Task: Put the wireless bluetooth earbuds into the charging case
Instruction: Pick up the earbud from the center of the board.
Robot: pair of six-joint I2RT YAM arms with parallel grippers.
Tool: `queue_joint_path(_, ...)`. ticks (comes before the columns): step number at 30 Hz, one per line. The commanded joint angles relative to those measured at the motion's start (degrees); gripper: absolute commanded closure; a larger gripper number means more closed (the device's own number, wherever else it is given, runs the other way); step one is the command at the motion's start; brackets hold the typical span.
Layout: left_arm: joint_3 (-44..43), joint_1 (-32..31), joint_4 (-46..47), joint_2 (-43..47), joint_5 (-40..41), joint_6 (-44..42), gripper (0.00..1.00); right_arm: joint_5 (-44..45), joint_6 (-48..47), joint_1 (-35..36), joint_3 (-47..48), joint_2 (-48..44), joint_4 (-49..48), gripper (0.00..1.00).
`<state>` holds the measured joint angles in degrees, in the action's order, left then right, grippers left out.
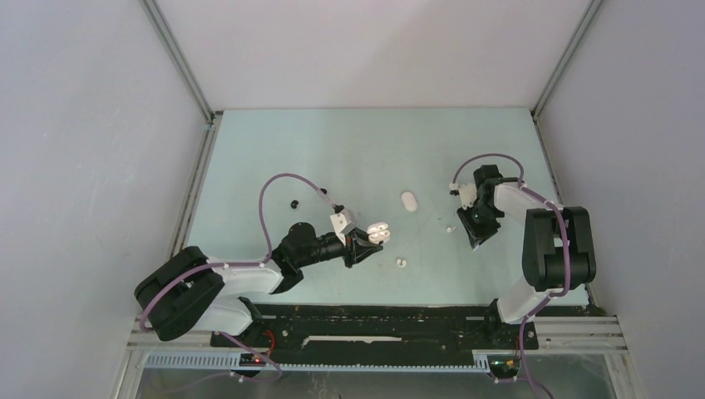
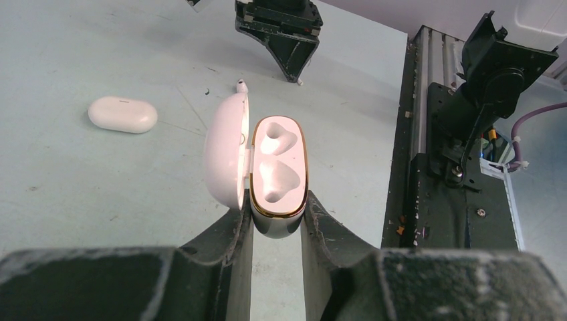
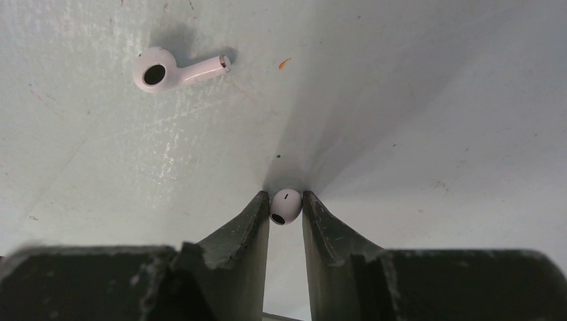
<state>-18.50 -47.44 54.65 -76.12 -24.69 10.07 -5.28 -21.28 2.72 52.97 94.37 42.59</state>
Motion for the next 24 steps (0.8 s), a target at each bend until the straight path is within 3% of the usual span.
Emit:
queue_joint_path(1,-2.1,0.2,1.2,-0.2,-1.1,0.4,1.0,0.3,0.9,-0.2,-0.7,-1.2,0.8,0.73)
queue_joint_path(9,-2.3,0.1,1.2,-0.6,-1.2,0.6,1.0,-0.1,1.0,0.9,-0.8,-7.3,1.6,0.93)
queue_joint_path(18,-3.3,-0.1,1.1,-2.5,-1.1,1.3,1.0,-3.3,-3.2,9.1,0.8,-26.1,3.5,1.0)
queue_joint_path(24,-3.7,-0.2,1.2,-3.4,-0.5,1.4,1.0,-6.4,-6.4,13.6,2.7,-33.1,-5.0,1.0)
